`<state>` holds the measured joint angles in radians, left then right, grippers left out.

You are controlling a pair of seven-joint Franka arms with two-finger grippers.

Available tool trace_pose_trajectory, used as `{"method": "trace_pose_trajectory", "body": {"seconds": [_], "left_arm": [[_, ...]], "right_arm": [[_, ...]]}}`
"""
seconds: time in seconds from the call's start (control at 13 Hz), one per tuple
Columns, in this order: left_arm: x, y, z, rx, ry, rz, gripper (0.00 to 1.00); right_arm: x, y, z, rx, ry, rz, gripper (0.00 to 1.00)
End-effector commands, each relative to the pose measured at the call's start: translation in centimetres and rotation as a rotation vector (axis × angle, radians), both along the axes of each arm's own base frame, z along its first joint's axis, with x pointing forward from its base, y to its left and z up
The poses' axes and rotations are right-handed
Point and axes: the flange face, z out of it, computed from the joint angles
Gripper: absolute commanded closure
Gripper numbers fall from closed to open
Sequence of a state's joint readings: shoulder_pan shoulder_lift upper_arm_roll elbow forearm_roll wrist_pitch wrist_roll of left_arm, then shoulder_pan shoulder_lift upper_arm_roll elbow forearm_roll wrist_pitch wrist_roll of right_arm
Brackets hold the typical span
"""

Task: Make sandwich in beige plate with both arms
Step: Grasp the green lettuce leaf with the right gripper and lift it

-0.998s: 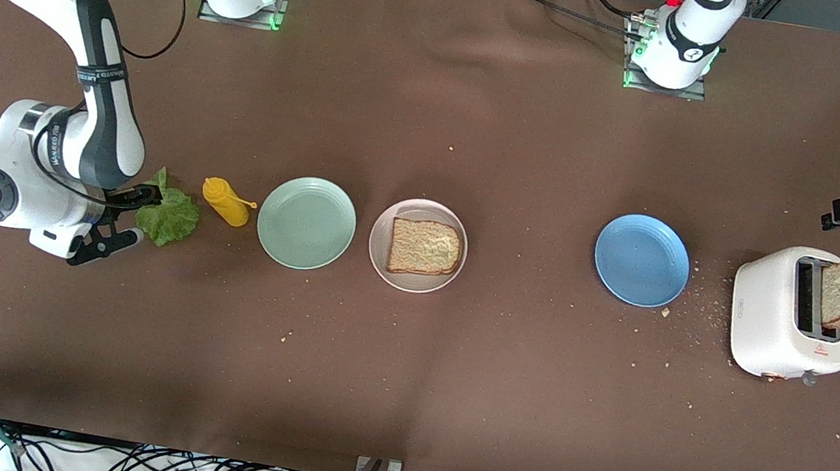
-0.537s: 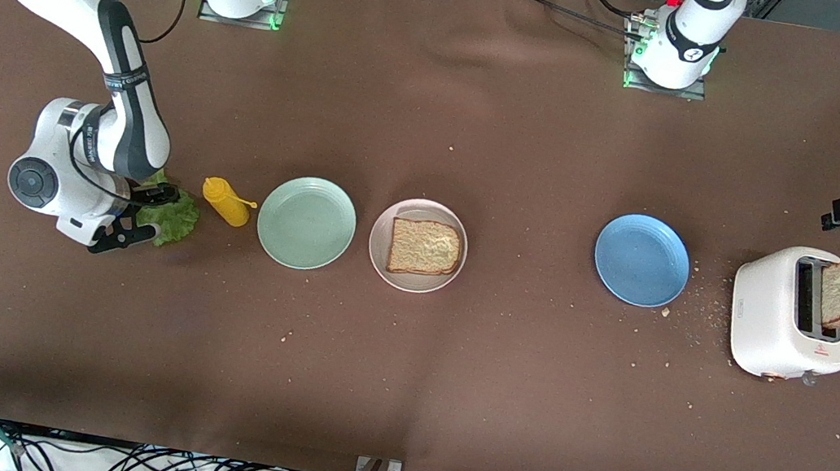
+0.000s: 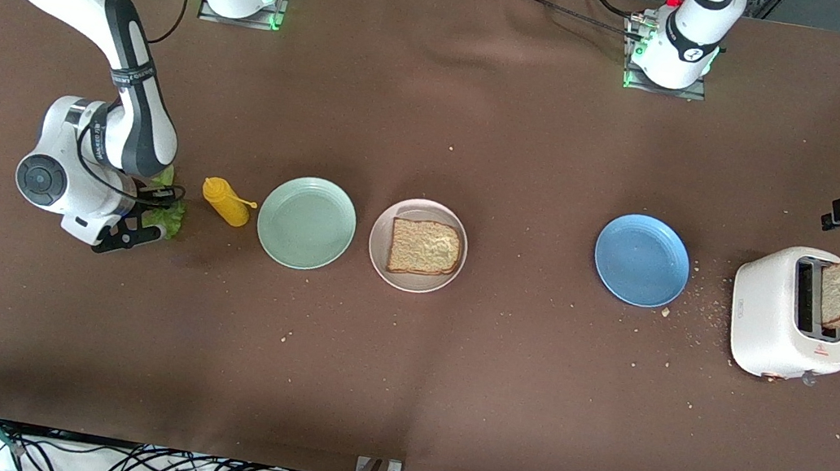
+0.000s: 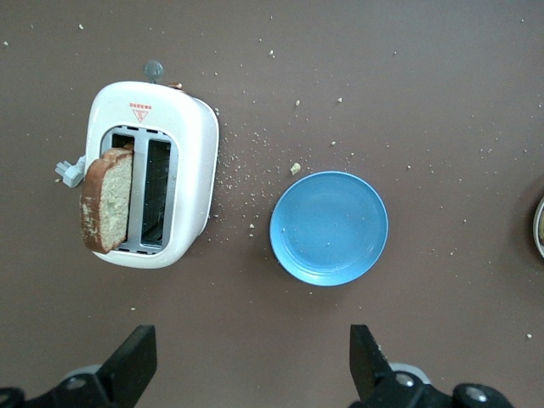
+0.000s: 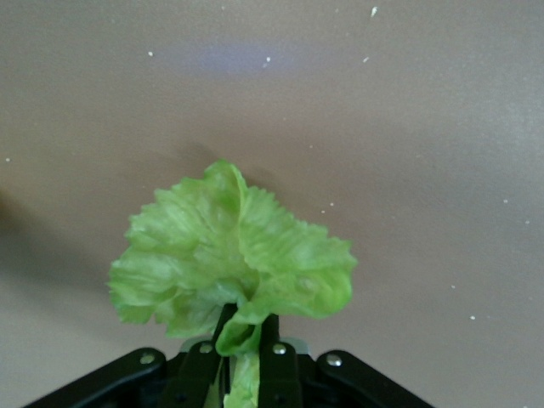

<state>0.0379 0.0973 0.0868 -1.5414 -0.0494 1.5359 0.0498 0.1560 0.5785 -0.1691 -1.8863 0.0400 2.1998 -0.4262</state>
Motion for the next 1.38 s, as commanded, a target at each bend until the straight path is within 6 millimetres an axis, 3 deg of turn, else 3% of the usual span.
{"method": "trace_pose_trajectory", "body": {"seconds": [0.0, 0.15, 0.23, 0.54, 0.77, 0.84, 0.92, 1.07, 1.3], "left_arm": [[0.3, 0.2, 0.5, -0.025, -0.017, -0.017, 0.0], [0.3, 0.2, 0.5, -0.025, -0.017, -0.017, 0.0], [0.3, 0.2, 0.5, -0.025, -0.017, -0.017, 0.0], [0.3, 0.2, 0.5, -0.025, -0.017, -0.017, 0.0], [0.3, 0.2, 0.5, -0.025, -0.017, -0.017, 0.0], [0.3, 0.2, 0.5, -0.025, -0.017, -0.017, 0.0], [0.3, 0.2, 0.5, -0.025, -0.017, -0.017, 0.0], [0.3, 0.2, 0.5, -0.025, -0.017, -0.017, 0.0], [0.3, 0.2, 0.5, -0.025, -0.017, -0.017, 0.0]], "right_arm": [[0.1, 0.7, 1.2, -0.011, -0.024, 0.002, 1.0], [1.1, 0.8, 3.5, -0.01, -0.018, 0.002, 1.0], [2.0, 1.0, 5.7, -0.009, -0.007, 0.003, 1.0], [5.6, 2.2, 16.0, -0.026, 0.049, 0.017, 1.0], [6.3, 4.3, 23.5, -0.025, 0.071, 0.03, 1.0], [6.3, 4.8, 24.8, -0.025, 0.076, 0.015, 1.0], [6.2, 6.2, 25.7, -0.023, 0.077, -0.014, 1.0], [5.6, 10.8, 26.1, 0.038, 0.085, -0.057, 1.0], [4.2, 19.4, 26.1, 0.075, 0.08, -0.159, 1.0]]}}
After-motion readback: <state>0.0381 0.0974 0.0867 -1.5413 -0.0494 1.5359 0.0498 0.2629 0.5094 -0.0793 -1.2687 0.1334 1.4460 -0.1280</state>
